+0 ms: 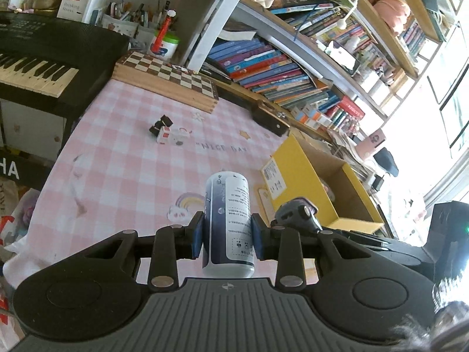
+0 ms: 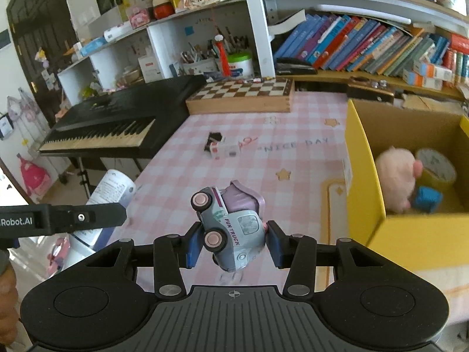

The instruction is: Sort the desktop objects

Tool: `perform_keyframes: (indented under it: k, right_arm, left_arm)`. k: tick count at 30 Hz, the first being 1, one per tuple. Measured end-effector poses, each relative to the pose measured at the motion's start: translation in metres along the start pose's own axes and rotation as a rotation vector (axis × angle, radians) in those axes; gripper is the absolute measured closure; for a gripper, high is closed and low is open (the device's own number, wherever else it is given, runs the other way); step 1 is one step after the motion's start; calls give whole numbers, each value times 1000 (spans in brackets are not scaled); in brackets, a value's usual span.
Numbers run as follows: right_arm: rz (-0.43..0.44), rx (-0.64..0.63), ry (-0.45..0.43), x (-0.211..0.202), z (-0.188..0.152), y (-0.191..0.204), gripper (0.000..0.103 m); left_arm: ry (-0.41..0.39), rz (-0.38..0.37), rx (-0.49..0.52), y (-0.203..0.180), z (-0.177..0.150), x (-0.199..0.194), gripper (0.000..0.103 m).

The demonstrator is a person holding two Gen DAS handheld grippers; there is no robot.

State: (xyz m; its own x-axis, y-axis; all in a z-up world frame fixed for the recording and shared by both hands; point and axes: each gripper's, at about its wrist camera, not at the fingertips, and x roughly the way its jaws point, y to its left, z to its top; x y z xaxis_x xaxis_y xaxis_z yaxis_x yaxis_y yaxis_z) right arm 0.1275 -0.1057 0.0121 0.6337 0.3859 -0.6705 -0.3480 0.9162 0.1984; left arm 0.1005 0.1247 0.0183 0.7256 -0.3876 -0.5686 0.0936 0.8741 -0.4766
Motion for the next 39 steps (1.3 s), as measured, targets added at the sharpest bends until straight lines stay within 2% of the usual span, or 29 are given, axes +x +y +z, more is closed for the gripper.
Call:
perform_keyframes:
  k: [9,15,29,39]
  right_arm:
    - [-13,38,0,-32,-35,13,57]
    - [-50,89,-9,-53,-61,13,57]
    - [-180,202,-30,-94,-97,-8,57]
    - [-247,260,-39,-112,-109,-31,57]
  left_arm:
    - [31,-34,3,-2,-32,-24,73]
    - [80,-76,32,-11,-51,-27,73]
    - [186,-213,136,-52,-69,-8,73]
    - [245,-278,189,-83,-75,16,73]
